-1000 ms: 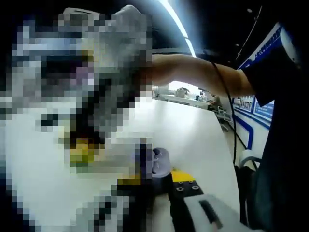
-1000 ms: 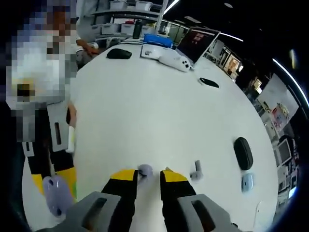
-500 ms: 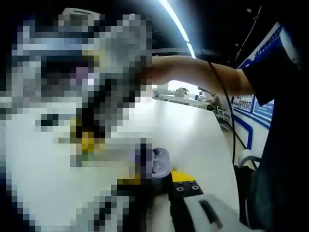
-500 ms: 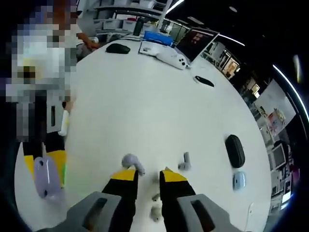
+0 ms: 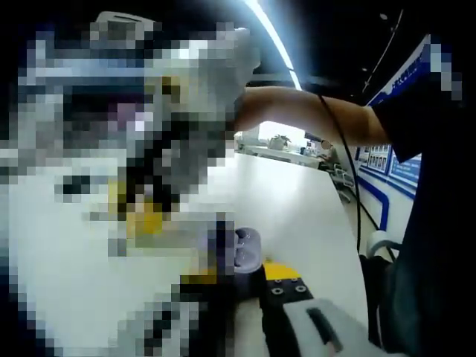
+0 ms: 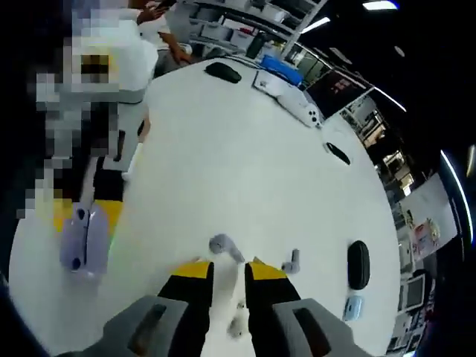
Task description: Pick up the earbuds from the table and place the earbuds into the earbud case
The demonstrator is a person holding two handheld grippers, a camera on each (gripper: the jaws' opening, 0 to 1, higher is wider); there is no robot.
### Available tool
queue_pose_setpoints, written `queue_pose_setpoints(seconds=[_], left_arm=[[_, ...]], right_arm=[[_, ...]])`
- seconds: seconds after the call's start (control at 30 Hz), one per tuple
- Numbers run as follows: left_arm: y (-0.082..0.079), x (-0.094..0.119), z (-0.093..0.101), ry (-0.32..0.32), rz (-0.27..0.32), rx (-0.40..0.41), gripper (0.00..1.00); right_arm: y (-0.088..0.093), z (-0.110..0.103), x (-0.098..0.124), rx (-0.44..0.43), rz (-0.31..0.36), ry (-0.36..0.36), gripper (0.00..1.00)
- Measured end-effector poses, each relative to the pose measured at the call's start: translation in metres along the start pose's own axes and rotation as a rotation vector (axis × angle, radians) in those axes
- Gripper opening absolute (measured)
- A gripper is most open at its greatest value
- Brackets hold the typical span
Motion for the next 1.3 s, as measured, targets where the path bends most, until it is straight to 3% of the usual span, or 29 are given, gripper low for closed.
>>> queue_pose_setpoints(seconds=[0.1, 0.27, 0.5, 0.73, 0.93, 1.13, 1.3], left_arm=[[0.0, 0.0, 0.0, 0.0, 0.0, 0.001, 0.19], [0.0, 0.0, 0.0, 0.001, 0.001, 0.003, 0.19], [0.0, 0.0, 0.0, 0.004, 0.002, 0.004, 0.19], [0.0, 0.0, 0.0, 0.008, 0.002, 0.002, 0.19], [-0.001, -0.001, 0.0, 0.01, 0.003, 0.003, 0.19], [-0.001, -0.001, 0.0, 0.01, 0.003, 0.001, 0.19], [-0.001, -0.001, 0.001, 0.009, 0.003, 0.001, 0.19]], right_arm=[[-0.005, 0.001, -0.002, 0.028, -0.003, -0.008, 0.17], [-0.013, 0.004, -0.008, 0.149, -0.062, -0.056, 0.16], [-0.019, 0.004, -0.013, 0.189, -0.11, -0.128, 0.12], [-0.021, 0.001, -0.012, 0.214, -0.139, -0.144, 0.11], [-0.019, 0.004, -0.008, 0.171, -0.103, -0.1, 0.01], [-0.013, 0.008, -0.008, 0.133, -0.105, -0.103, 0.04], [-0.02, 0.009, -0.005, 0.095, -0.074, -0.093, 0.07]])
Point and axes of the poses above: the point that each gripper's makers call its tool centre point, and the gripper's own axes: x roughly backward along the fingers, z roughly to its right, y roughly out of its underside, the point moved 4 cm from there along x, roughly backward along the fingers, and after that the axes turned 1 degree about -y, right-handed, at the moved point
